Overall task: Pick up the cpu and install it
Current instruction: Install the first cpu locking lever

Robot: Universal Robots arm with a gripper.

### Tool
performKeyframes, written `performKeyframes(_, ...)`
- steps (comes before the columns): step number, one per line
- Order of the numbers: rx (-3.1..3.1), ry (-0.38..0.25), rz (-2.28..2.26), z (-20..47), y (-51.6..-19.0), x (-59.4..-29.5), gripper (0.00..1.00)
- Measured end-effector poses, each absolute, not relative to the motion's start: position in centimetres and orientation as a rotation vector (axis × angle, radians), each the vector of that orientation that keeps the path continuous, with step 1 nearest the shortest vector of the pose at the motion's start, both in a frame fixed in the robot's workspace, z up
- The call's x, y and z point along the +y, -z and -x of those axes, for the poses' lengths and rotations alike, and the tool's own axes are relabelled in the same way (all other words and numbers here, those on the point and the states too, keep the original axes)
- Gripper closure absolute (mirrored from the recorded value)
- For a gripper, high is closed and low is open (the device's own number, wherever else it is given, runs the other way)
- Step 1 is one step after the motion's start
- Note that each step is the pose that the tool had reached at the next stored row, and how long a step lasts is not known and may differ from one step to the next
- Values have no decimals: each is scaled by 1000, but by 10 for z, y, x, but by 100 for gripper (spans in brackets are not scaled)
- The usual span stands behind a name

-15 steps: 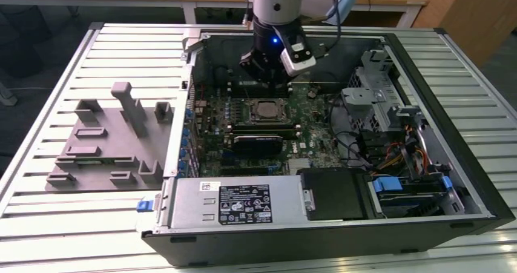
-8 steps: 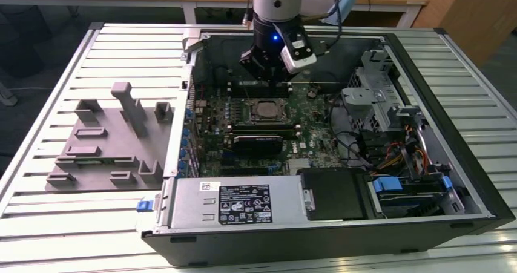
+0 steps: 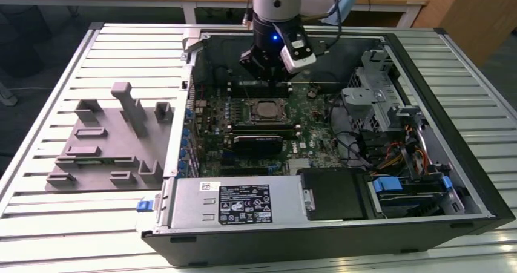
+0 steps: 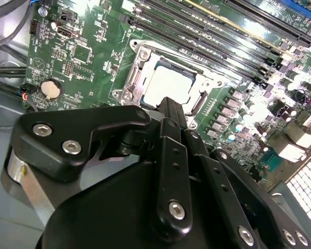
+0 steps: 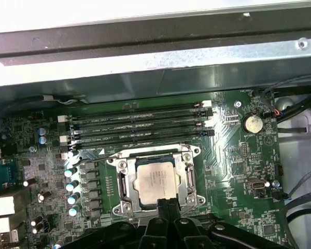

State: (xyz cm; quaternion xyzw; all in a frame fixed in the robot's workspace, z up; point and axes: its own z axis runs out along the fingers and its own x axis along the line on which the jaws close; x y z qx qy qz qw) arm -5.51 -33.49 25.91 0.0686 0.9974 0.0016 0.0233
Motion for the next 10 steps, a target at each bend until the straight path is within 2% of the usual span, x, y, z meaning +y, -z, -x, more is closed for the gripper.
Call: performKeyframes(10,3087,-5,-214,83,-259,-335,89)
